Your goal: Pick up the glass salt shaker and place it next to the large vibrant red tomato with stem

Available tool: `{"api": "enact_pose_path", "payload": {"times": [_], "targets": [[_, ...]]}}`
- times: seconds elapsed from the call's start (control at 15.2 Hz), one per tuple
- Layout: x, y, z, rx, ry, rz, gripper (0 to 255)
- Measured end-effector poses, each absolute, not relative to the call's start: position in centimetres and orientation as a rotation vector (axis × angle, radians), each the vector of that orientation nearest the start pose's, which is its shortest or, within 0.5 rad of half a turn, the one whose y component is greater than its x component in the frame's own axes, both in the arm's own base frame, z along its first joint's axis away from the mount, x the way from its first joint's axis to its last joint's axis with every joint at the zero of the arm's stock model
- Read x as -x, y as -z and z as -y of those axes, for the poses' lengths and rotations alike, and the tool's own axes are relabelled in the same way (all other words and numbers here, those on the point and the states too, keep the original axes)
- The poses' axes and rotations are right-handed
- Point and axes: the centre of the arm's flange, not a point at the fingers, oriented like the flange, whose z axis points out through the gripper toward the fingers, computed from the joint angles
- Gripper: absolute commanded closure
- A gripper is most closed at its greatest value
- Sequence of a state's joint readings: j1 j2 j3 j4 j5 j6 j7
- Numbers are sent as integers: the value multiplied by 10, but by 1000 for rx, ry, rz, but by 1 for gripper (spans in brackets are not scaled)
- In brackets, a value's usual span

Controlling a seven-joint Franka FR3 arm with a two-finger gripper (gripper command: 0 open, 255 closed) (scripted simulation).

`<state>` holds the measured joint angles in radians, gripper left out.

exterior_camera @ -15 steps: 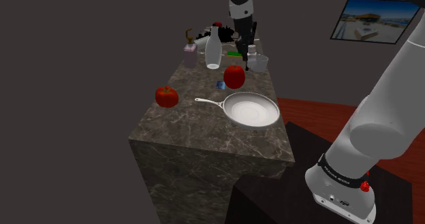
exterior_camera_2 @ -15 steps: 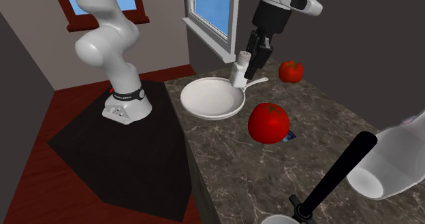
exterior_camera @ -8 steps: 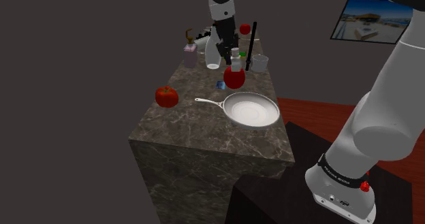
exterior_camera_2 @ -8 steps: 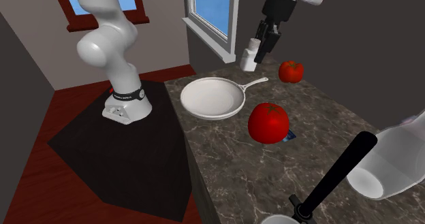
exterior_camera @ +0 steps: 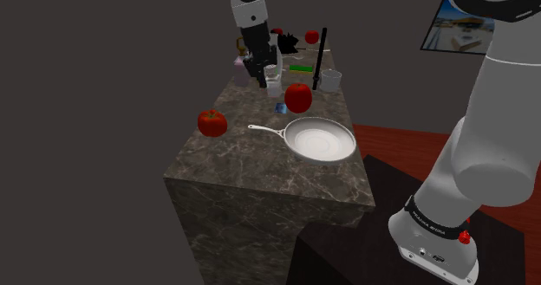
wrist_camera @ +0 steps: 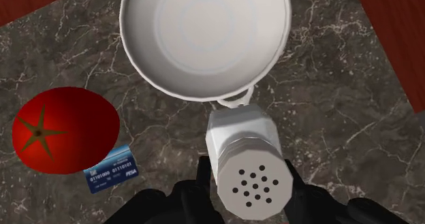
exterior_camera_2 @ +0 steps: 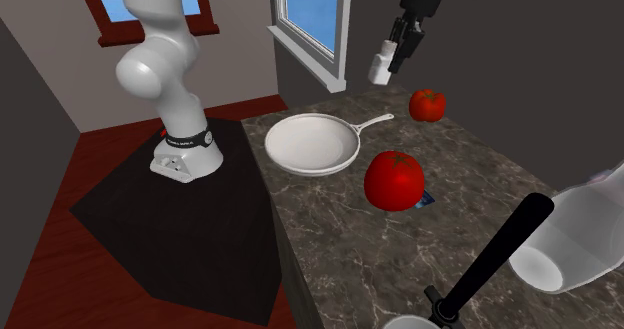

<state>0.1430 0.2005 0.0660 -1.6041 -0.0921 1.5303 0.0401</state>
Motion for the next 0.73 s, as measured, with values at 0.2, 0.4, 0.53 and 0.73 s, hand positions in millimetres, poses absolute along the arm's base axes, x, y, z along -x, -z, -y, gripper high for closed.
{"api": "enact_pose_path", "payload": {"times": [0.2, 0.4, 0.53, 0.73], "targets": [[-589, -493, -152, 3213, -425, 288, 255], [-596, -491, -187, 3213, -425, 287, 255], [-604, -489, -207, 3213, -425, 287, 255], [-605, -476, -216, 3213, -425, 286, 255]]}}
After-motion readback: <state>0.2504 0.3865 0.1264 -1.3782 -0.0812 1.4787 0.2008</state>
